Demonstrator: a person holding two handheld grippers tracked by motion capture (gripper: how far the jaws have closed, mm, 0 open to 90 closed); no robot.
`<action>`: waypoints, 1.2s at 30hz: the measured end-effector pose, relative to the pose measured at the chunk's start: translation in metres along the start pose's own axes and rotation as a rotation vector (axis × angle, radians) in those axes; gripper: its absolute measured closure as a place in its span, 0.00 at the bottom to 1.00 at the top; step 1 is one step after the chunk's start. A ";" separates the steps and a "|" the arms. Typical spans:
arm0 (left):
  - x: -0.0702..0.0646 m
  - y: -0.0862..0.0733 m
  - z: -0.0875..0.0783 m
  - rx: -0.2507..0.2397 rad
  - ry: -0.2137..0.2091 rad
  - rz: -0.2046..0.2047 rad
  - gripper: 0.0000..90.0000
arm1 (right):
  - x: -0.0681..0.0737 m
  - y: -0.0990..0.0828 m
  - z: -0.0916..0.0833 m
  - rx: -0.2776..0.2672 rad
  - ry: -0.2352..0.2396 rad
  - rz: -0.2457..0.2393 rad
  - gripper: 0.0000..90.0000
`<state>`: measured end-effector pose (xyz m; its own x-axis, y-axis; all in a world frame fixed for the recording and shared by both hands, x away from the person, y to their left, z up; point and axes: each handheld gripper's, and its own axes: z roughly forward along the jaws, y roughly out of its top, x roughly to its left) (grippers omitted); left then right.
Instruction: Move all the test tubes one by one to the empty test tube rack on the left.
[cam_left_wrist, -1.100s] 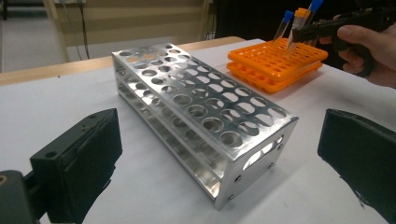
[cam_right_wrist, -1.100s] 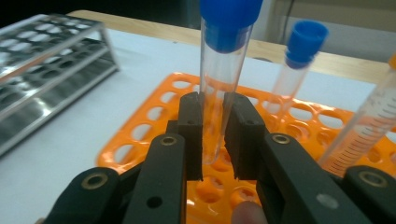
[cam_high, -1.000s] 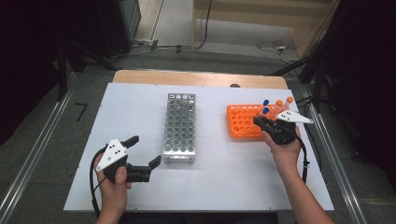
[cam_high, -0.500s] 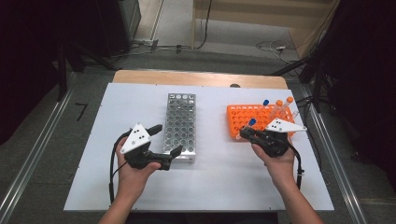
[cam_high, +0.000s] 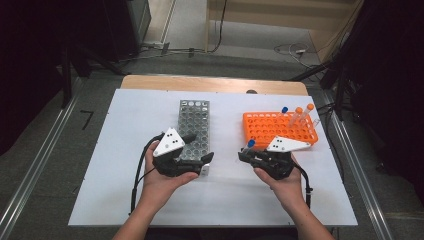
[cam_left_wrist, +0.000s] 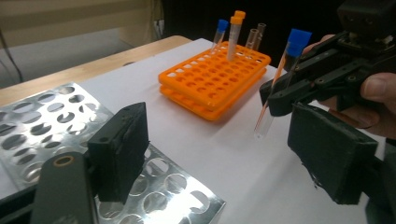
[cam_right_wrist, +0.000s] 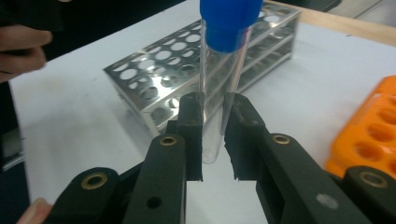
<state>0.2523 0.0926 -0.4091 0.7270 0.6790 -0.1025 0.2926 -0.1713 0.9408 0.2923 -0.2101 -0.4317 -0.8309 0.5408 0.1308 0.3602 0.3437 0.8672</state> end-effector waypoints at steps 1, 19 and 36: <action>-0.001 0.000 0.001 0.000 -0.011 -0.002 0.26 | 0.002 0.000 0.001 0.003 0.008 -0.002 0.83; -0.028 -0.001 0.020 0.030 -0.192 0.047 0.57 | 0.042 0.001 0.022 0.076 0.131 -0.082 0.83; -0.034 0.000 0.024 0.032 -0.206 0.081 0.84 | 0.051 0.003 0.025 0.087 0.152 -0.108 0.83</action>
<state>0.2428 0.0522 -0.4130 0.8594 0.5027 -0.0938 0.2451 -0.2440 0.9383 0.2616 -0.1630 -0.4348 -0.9186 0.3778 0.1157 0.2952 0.4619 0.8364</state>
